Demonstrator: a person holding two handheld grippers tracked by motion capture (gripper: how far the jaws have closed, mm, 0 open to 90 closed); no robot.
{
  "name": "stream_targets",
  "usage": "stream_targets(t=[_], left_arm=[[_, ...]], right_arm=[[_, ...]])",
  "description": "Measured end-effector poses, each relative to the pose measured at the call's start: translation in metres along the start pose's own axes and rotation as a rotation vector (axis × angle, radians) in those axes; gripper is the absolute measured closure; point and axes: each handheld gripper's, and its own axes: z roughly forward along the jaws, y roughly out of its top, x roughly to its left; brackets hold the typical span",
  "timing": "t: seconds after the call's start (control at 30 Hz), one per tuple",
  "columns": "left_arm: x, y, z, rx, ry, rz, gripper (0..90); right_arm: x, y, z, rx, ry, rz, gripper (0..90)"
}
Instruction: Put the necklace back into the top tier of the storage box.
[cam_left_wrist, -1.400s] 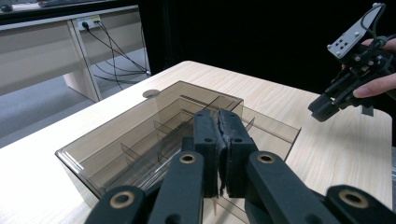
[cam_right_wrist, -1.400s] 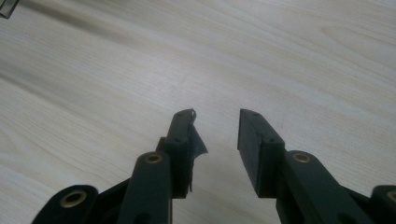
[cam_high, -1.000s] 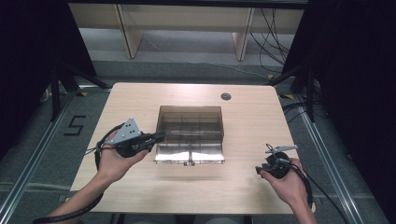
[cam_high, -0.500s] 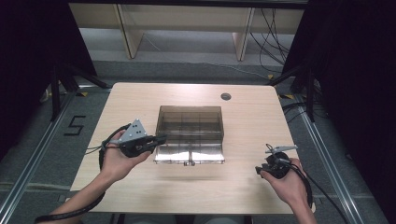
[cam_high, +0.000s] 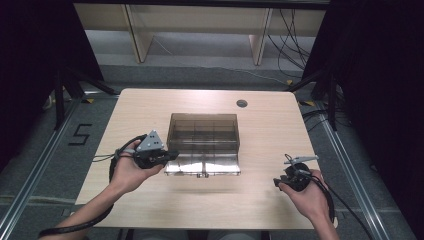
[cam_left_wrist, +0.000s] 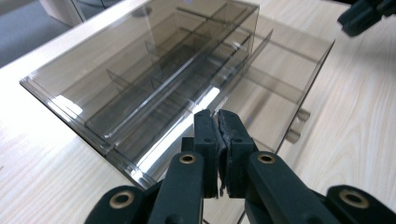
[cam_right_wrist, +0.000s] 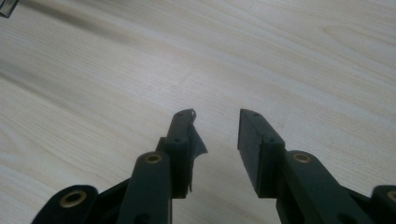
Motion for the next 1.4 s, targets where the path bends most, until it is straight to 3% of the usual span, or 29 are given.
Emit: stream_targets(t=[0.2,0.37,0.4,0.53,0.57,0.67,0.97,1.4], left_arm=[[-0.004,0.001,0.003,0.082,0.016,0.012,86.3],[-0.002,0.005,0.007,0.166,0.014,0.068,86.3],[-0.003,0.005,0.008,0.175,0.006,0.049,86.2],[-0.001,0.007,0.010,0.217,-0.012,0.057,86.3],[0.001,0.008,0.012,0.254,-0.028,0.057,86.2],[0.002,0.010,0.015,0.292,-0.026,0.058,86.3],[0.005,0.015,0.025,0.366,-0.049,0.070,86.3],[0.003,0.020,0.033,0.428,-0.063,0.071,86.2]], right_arm=[[0.001,0.000,0.000,0.000,-0.003,0.001,66.2],[0.000,0.000,0.000,-0.001,-0.001,-0.004,66.2],[0.001,0.000,0.000,0.004,0.000,0.001,66.2],[0.001,0.000,0.000,0.002,-0.003,0.001,66.1],[0.000,0.000,0.000,0.004,-0.001,0.002,66.1],[0.001,0.000,0.000,0.004,0.000,0.002,66.1],[0.000,0.000,0.000,0.003,-0.007,0.003,66.1],[-0.001,0.000,0.000,0.001,-0.011,-0.003,66.1]])
